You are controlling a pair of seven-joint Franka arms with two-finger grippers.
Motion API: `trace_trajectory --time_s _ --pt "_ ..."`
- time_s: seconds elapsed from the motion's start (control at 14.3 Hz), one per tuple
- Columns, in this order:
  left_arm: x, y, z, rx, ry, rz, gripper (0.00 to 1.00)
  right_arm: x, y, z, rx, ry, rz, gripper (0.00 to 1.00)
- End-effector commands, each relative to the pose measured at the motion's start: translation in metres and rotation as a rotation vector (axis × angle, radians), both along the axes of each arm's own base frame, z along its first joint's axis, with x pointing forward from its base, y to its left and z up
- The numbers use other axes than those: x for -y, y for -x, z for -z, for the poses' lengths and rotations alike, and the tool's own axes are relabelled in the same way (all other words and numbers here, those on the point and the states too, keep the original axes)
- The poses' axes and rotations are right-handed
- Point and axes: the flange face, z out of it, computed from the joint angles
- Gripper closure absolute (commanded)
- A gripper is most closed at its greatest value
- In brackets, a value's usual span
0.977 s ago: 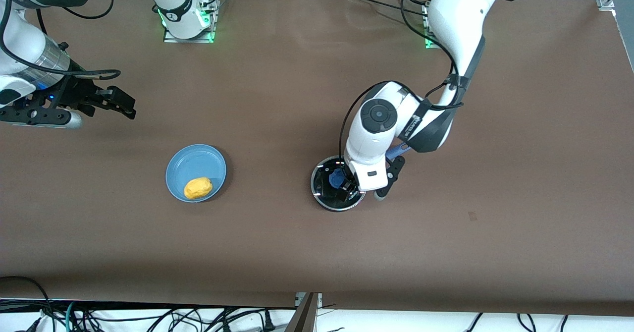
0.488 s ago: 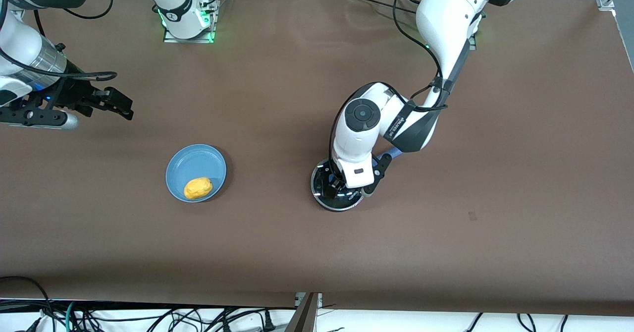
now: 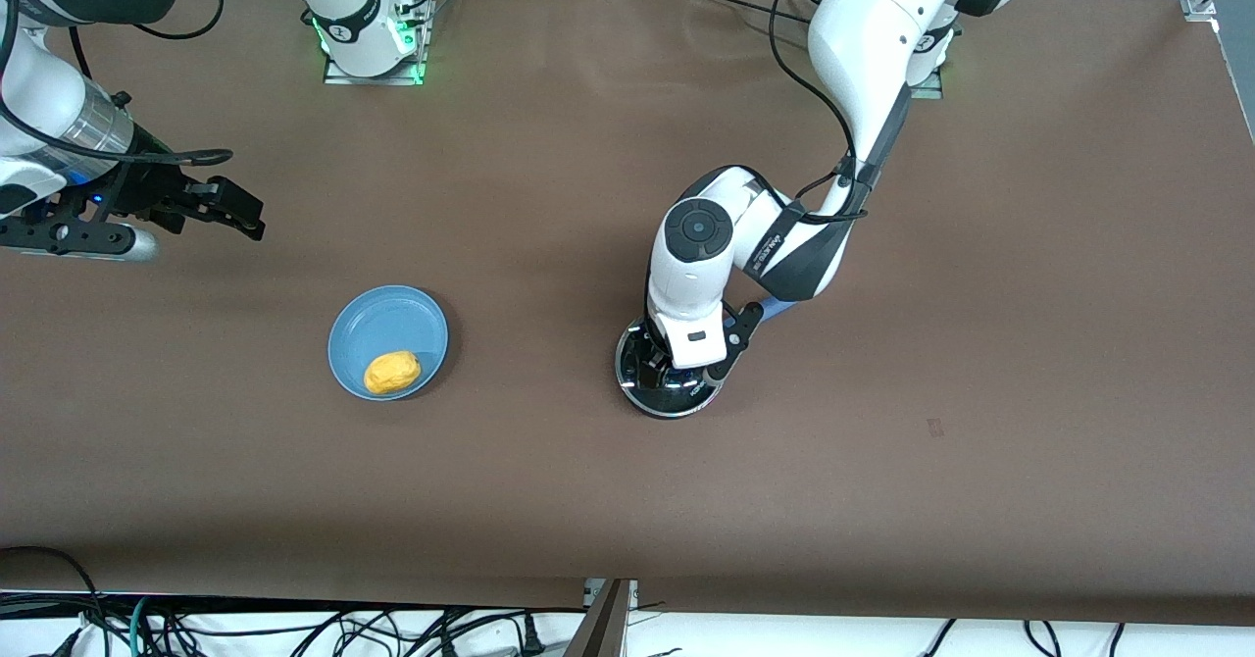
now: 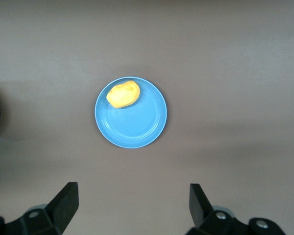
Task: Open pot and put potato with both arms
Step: 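Lower the left gripper and grasp the blue lid knob, then reach the right gripper to the yellow potato on the blue plate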
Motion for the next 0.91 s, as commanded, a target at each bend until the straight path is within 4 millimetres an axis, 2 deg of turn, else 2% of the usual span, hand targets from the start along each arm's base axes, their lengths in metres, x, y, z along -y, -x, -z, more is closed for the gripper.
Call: trace_trajectory --time_s 0.0,0.28,0.35,0.42,0.49,0.63,0.7,0.77,0.84 --pt "0.004 -0.003 -0.002 0.028 -0.023 0.023 0.00 0.002 -0.004 0.001 -0.004 0.004 -0.004 0.00" --pt "0.002 -0.003 -0.002 0.021 -0.032 0.052 0.00 -0.002 -0.004 0.003 -0.005 0.018 -0.013 0.00" --pt "0.001 -0.004 -0.001 0.021 -0.034 0.053 0.01 -0.002 -0.008 0.014 -0.028 0.019 -0.009 0.00" --pt "0.001 -0.004 -0.003 0.023 -0.035 0.053 0.03 -0.001 -0.009 0.016 -0.032 0.019 -0.010 0.00" --pt "0.000 -0.005 -0.005 0.026 -0.034 0.052 0.10 0.000 -0.009 0.019 -0.037 0.021 -0.006 0.00" --pt "0.000 -0.004 -0.003 0.023 -0.036 0.054 0.12 0.000 -0.020 0.047 -0.083 0.027 -0.012 0.00" --pt "0.000 -0.004 -0.003 0.021 -0.033 0.052 0.12 0.001 -0.020 0.048 -0.085 0.027 -0.005 0.00" --pt "-0.001 -0.005 -0.004 0.022 -0.031 0.048 0.17 0.000 -0.022 0.056 -0.098 0.030 -0.007 0.00" --pt "-0.003 -0.007 -0.005 0.024 -0.031 0.048 0.23 0.000 -0.029 0.083 -0.145 0.037 -0.003 0.00"
